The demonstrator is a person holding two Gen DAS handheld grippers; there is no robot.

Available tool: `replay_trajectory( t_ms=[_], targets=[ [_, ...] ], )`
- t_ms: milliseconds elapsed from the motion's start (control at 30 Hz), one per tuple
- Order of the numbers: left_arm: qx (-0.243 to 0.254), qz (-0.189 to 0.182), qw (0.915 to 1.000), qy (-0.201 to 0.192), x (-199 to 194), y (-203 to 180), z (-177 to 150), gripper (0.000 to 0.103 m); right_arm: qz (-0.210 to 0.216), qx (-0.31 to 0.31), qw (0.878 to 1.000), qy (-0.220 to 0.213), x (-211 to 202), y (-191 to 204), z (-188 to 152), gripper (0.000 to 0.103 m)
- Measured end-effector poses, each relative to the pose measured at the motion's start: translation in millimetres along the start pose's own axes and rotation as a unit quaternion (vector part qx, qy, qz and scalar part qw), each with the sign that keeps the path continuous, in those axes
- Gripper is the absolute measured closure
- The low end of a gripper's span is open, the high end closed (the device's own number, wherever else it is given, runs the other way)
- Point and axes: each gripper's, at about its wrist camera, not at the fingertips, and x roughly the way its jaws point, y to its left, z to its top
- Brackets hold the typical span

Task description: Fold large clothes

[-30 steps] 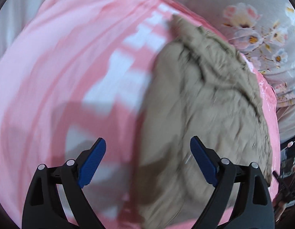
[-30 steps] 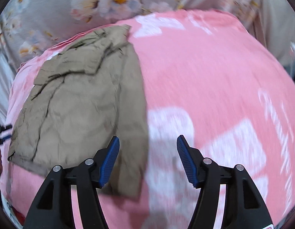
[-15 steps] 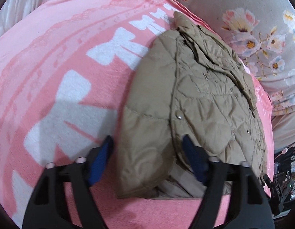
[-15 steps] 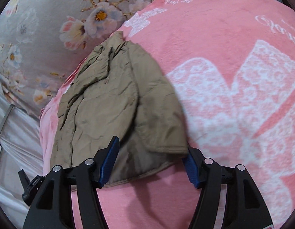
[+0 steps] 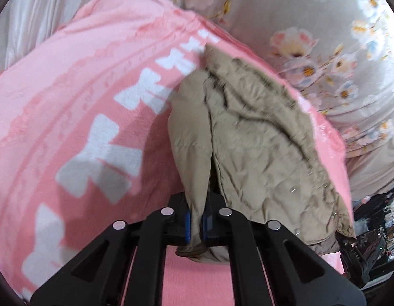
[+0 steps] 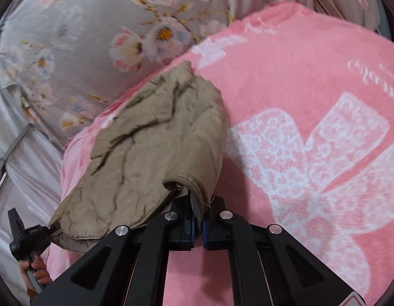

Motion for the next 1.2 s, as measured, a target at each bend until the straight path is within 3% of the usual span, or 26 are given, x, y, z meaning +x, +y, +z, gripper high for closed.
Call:
replay_trajectory(
  t_ms=[267, 367, 467, 567, 633, 800, 967, 1100, 1200],
  targets=[
    [0.045, -0.059, 0.9954, -0.06, -132, -16, -15, 0.099, 0.065, -0.078, 0.99, -0.098, -137, 31, -2, 0.1],
    [0.073, -0.067, 0.9898, -0.102, -162, -35, 2, 0.098, 0.091, -0.082, 0.983, -0.139, -165, 47, 25, 0.1],
    [0.098, -0.072, 0.9832, -0.136, -168, -57, 33, 0.098, 0.101, -0.092, 0.977, -0.166, -162, 66, 65, 0.1],
    [0.116, -0.036, 0.981, -0.151, -140, -81, 71, 0.097, 0.084, -0.1, 0.976, -0.176, -125, 84, 108, 0.1],
    [0.129, 0.009, 0.9794, -0.155, -106, -97, 98, 0.097, 0.066, -0.093, 0.979, -0.166, -80, 94, 139, 0.1],
    [0.128, 0.087, 0.9806, -0.12, 3, -101, 153, 0.097, 0.009, -0.085, 0.988, -0.13, 28, 102, 187, 0.1],
    [0.106, 0.132, 0.9844, -0.049, 111, -76, 173, 0.097, -0.046, -0.071, 0.995, -0.06, 132, 89, 192, 0.1],
    [0.09, 0.147, 0.9851, -0.007, 166, -53, 167, 0.097, -0.082, -0.077, 0.993, -0.029, 183, 80, 183, 0.1],
    [0.088, 0.147, 0.9852, 0.002, 187, -45, 158, 0.096, -0.091, -0.078, 0.993, -0.01, 204, 73, 176, 0.1]
  ],
)
